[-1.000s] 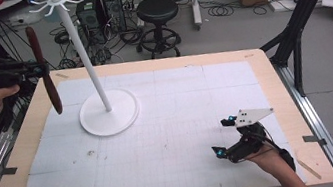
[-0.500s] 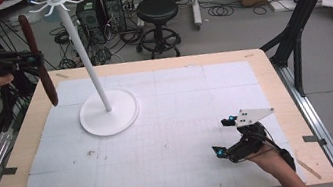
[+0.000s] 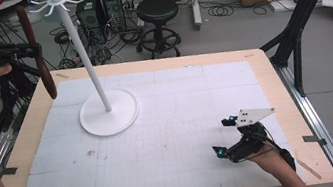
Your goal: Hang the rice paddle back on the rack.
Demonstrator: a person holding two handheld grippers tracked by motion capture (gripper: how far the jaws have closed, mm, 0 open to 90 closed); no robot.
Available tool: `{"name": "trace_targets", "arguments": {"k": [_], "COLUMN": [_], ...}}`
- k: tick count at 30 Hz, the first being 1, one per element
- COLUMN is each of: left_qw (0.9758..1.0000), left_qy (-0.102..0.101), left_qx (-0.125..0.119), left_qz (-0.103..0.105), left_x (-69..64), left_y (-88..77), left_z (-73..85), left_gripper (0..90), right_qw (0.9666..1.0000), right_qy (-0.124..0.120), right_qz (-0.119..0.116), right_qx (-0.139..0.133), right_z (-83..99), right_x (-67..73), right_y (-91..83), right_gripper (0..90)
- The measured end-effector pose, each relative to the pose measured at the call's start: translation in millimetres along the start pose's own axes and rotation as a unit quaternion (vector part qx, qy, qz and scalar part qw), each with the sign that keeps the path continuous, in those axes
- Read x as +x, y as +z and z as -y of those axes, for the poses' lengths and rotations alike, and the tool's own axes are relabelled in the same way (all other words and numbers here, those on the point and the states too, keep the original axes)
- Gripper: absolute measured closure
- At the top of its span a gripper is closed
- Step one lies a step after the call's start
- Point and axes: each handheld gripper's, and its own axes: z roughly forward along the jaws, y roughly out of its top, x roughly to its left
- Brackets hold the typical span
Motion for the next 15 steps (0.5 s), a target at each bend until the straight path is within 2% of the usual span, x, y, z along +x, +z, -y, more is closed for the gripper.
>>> {"name": "trace_targets", "arguments": {"k": [7,15], "left_qw": [0.9999,1.0000], "left_qy": [-0.003,-0.005], "left_qx": [0.001,0.005], "left_qz": [0.011,0.007], "left_x": [3.1,4.1], "left_y": [5.3,9.7], "left_z": [-1.0,-5.7], "left_gripper": [78.1,78.1], "right_qw": [1.0000,1.0000], "right_qy": [0.001,0.002], "right_qz": [0.000,0.001], "right_qx": [0.002,0.000], "right_z": [0.2,0.7], "right_x": [-0.2,-0.3], "right_y": [-0.2,-0.8], "right_gripper": [0.6,0.6]}}
